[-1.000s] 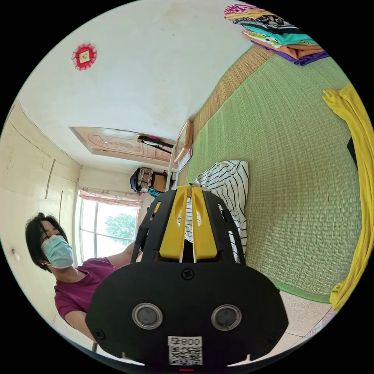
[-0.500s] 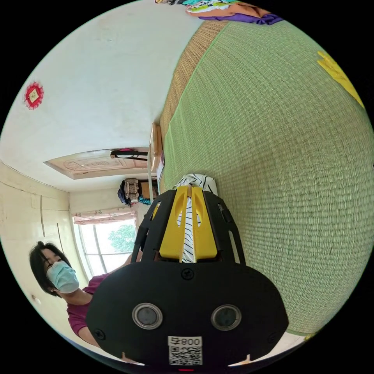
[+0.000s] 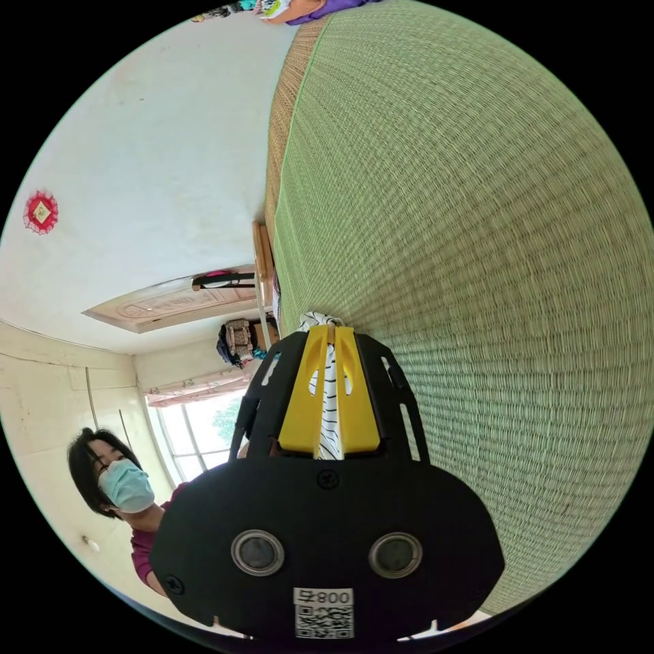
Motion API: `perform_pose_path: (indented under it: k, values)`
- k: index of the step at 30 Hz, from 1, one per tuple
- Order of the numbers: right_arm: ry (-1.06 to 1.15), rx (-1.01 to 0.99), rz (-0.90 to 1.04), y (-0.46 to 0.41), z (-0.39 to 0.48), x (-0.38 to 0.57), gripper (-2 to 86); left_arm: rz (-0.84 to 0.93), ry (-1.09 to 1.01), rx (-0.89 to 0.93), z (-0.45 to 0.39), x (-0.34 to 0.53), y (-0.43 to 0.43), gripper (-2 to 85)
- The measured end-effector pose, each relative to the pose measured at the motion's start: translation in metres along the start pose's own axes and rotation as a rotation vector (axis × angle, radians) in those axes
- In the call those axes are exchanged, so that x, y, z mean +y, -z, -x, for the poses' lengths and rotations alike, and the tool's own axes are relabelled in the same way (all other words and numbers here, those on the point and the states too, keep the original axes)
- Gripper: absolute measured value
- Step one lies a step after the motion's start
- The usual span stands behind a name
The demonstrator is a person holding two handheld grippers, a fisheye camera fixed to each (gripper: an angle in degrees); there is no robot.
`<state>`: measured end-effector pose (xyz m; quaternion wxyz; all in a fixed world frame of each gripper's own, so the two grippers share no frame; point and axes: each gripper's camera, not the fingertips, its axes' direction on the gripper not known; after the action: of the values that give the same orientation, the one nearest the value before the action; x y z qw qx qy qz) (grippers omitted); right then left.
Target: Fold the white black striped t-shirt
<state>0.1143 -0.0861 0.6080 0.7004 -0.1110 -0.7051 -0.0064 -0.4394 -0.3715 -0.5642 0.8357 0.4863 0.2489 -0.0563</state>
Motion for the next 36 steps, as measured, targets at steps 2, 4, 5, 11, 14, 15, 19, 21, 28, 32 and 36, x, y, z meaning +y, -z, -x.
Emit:
perform_pose_path:
  k: [2, 4, 5, 11, 14, 15, 19, 21, 28, 32, 36]
  values:
    - [0.006, -0.014, 0.007, 0.0, -0.004, 0.001, 1.5, 0.0, 0.0, 0.004, 0.001, -0.002, -0.005, 2.5]
    - [0.015, -0.038, 0.013, 0.002, -0.007, 0.002, 1.5, -0.024, 0.004, 0.022, 0.003, -0.003, -0.008, 2.7]
    - [0.017, -0.043, 0.012, 0.003, -0.008, 0.003, 1.5, -0.044, 0.008, 0.027, 0.004, -0.002, -0.009, 2.7]
    - [0.03, -0.088, -0.021, 0.015, -0.016, 0.021, 1.1, -0.095, -0.066, -0.044, -0.013, 0.02, -0.032, 1.9]
    - [0.027, -0.117, -0.059, 0.024, -0.021, 0.034, 0.5, 0.072, -0.184, -0.127, -0.04, 0.037, -0.084, 1.1]
    - [0.019, -0.112, -0.073, 0.026, -0.022, 0.039, 0.3, 0.136, -0.226, -0.149, -0.051, 0.044, -0.107, 0.8]
    - [0.106, -0.011, -0.001, -0.007, 0.019, 0.055, 0.1, 0.275, -0.359, -0.225, -0.081, 0.056, -0.177, 0.3]
    - [0.171, 0.07, 0.07, -0.041, 0.048, 0.06, 0.1, 0.338, -0.41, -0.298, -0.096, 0.056, -0.218, 0.3]
    - [0.379, 0.398, 0.188, -0.174, 0.135, 0.057, 0.0, 0.398, -0.469, -0.456, -0.122, 0.049, -0.292, 0.2]
    - [0.392, 0.461, 0.219, -0.219, 0.148, 0.049, 0.0, 0.355, -0.521, -0.499, -0.144, 0.047, -0.313, 0.2]
    - [0.39, 0.477, 0.193, -0.245, 0.161, 0.048, 0.0, 0.319, -0.548, -0.517, -0.162, 0.05, -0.329, 0.3]
